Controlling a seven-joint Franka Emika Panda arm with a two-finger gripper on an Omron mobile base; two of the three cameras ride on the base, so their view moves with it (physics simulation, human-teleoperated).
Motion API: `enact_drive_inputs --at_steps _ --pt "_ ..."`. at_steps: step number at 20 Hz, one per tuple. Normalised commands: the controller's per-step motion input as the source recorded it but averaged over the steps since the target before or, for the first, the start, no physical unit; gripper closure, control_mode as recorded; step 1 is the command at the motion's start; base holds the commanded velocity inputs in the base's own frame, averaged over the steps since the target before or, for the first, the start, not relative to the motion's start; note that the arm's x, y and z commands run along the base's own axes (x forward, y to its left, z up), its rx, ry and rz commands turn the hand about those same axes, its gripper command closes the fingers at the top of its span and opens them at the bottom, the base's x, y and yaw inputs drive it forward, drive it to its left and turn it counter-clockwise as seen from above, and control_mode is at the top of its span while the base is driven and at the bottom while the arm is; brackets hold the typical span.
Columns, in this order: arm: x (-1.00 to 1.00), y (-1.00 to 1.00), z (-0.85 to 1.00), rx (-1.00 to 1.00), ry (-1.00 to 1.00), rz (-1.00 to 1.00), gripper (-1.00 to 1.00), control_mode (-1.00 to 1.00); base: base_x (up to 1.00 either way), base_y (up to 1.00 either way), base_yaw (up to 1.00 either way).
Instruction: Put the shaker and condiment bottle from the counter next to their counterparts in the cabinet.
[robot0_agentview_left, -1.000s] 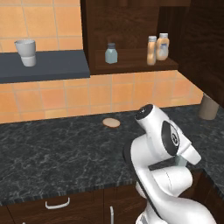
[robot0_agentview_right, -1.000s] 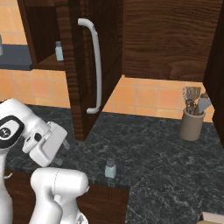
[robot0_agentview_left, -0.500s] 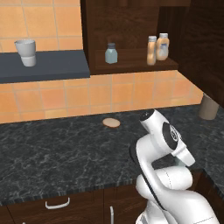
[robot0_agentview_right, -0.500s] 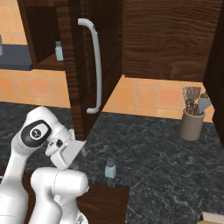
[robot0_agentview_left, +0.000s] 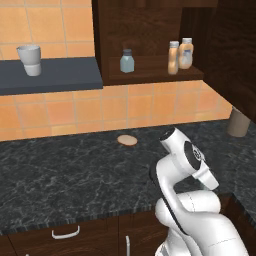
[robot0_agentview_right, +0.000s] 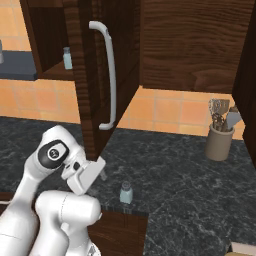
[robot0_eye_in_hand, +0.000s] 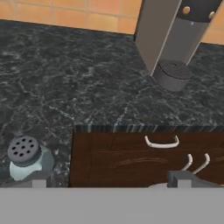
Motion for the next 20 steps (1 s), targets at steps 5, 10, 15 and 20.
enact_drive_inputs --at_steps 5,10,15,20 --pt "0.54 -0.33 -0.22 0.0 0.0 0.0 -1.0 -1.0 0.0 0.0 0.0" --pt "0.45 -0.02 -0.32 0.0 0.0 0.0 -1.0 -1.0 0.0 0.0 0.0" --pt "0.33 0.0 -0.37 0.0 0.0 0.0 -1.0 -1.0 0.0 0.0 0.0" --pt "0.02 -0.15 -0.48 0.0 0.0 0.0 -1.0 -1.0 0.0 0.0 0.0"
